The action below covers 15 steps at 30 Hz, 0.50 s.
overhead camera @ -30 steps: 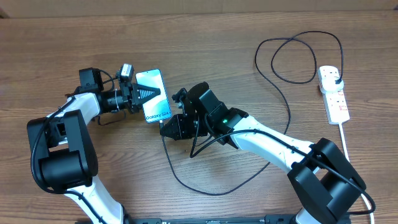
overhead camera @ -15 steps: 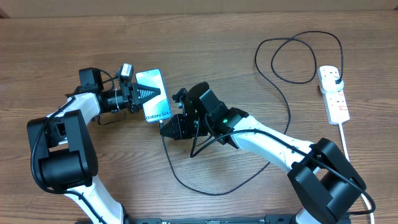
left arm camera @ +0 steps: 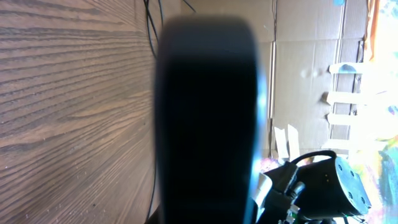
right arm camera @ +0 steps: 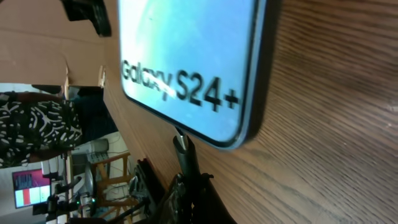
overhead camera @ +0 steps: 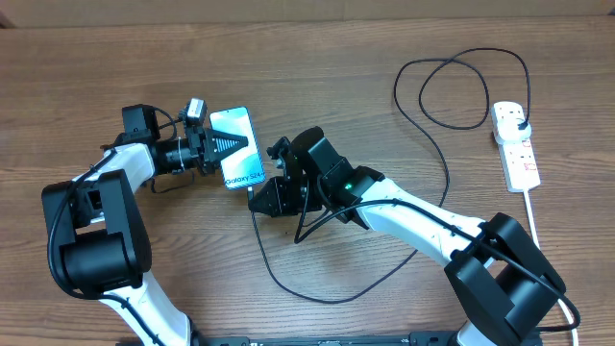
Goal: Plug charger to phone and switch on socket
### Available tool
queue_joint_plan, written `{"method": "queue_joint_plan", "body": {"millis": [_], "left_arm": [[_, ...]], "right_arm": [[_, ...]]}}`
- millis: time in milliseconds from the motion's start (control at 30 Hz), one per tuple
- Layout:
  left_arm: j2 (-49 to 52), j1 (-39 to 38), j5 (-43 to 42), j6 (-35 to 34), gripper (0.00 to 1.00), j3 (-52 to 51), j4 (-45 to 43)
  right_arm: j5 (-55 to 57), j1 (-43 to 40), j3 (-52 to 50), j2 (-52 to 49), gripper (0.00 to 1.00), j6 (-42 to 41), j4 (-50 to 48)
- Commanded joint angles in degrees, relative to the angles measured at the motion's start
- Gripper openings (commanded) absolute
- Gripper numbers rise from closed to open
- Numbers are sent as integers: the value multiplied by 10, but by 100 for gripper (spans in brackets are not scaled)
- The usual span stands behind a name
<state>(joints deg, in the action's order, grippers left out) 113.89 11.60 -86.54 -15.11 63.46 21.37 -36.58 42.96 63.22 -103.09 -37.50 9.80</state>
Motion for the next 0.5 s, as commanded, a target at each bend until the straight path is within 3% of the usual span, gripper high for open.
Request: {"method": "queue_joint_plan", "body": {"millis": [0,467], "left_arm": [[-20,-8,-40,-15,5,4,-2],[-20,-23,-35,-12,4,4,-7]], "right_arm": [[5,2,-3,-3,4,0,-3],[0,2,-3,-3,4,0,-20]]}}
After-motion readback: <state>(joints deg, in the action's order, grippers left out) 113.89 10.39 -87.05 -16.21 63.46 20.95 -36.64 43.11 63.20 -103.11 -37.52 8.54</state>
